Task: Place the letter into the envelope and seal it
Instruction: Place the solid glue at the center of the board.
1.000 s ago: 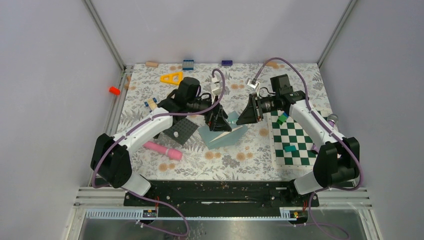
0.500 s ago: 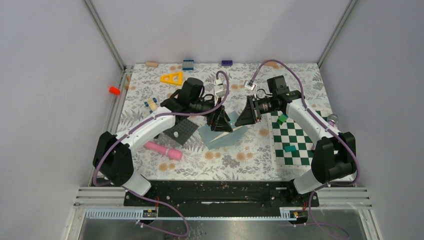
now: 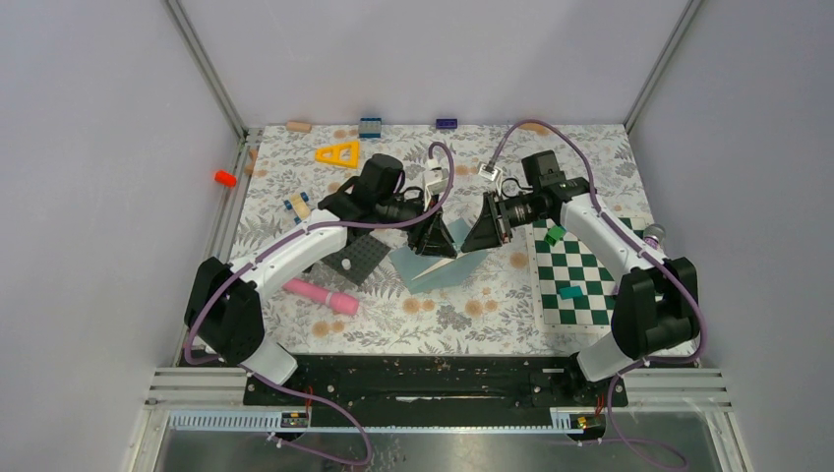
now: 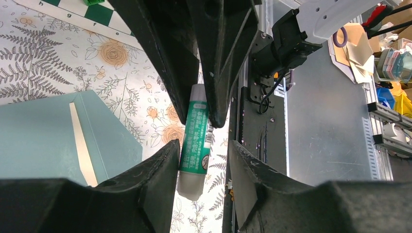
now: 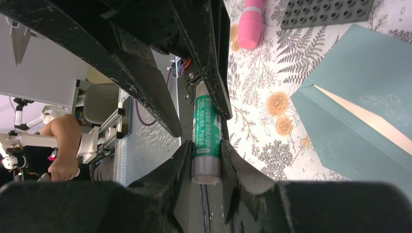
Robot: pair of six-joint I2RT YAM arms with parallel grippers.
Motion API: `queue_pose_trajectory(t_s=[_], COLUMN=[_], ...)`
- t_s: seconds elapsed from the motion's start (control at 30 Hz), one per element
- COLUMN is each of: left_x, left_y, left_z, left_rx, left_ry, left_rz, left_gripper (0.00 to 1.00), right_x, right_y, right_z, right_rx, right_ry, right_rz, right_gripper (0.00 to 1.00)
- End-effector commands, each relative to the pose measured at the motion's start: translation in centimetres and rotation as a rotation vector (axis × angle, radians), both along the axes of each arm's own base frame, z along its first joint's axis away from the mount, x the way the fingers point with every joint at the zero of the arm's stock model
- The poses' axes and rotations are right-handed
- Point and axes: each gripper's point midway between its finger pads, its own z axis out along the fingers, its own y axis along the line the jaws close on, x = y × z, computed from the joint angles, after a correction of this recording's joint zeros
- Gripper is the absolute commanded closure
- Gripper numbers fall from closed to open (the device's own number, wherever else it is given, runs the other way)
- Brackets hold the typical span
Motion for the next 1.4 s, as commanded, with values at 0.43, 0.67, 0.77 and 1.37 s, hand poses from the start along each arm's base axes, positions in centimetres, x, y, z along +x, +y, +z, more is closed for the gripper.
queue_pose_trajectory(t_s=[0.43,0.67,0.77,1.37], left_x=[-0.02,-0.19,-0.12,0.56], left_y=[-1.23,-1.35,-1.38,-1.21], left_z=[2.22,1.88,1.75,1.79], left_rx=[-0.047,-0.033,-0.026,-0.010], left_ry=[-0.072,-0.080,-0.083,-0.091], left_rz=[-0.047,-0.054,-0.051,-0.018], left_gripper=[0.50,0.53,0.59,0.93], right_x=[0.28,0.07,-0.13,0.59], right_y=[0.61,0.68,0.70,0.75], right_z=[0.43,0.82,1.14,0.80], right_rx=[-0.008,0.009,0.023,-0.005], right_ry=[-0.021,-0.013,-0.013,0.005], right_rz=[0.026,0.035,0.043,0.021], right_gripper=[1.00,1.00,1.00,0.65])
